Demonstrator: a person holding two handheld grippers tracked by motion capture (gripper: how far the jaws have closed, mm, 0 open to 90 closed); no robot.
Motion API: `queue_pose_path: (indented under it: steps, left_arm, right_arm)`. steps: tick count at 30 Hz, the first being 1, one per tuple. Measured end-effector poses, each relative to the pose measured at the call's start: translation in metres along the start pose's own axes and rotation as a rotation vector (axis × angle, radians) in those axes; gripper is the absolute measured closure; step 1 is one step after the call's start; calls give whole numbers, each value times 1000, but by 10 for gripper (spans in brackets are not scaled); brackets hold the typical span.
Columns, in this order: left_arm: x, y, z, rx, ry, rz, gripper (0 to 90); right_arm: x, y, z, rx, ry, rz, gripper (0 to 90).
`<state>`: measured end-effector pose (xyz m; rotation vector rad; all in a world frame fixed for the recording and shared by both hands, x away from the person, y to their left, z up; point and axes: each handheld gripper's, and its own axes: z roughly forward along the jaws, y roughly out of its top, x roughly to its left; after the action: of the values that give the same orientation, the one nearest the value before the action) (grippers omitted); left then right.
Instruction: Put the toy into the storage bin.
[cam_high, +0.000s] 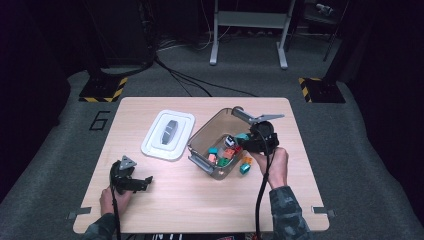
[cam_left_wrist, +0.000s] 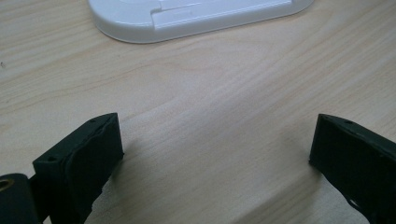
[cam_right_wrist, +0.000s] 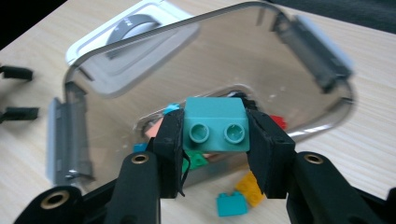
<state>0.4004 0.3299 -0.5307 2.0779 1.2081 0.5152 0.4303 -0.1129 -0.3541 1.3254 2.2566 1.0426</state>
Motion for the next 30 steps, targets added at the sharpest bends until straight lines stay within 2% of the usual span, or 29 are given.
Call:
queue_pose_path:
  steps: [5,14,20,24,30]
  left_arm:
    - [0,0,0,0,0,0,24]
    - [0,0,0,-1,0,0,24]
    - [0,0,0,-1,0,-1,24]
    - [0,0,0,-1,0,0,24]
    - [0,0,0,-1,0,0,24]
  right_arm:
    - [16,-2,10,38,40,-35,589]
    - [35,-12,21,117,103,-87,589]
    - [40,-16,24,152,124,-100,587]
    - [40,-18,24,147,128,-93,578]
    - [36,-19,16,107,109,-65,363]
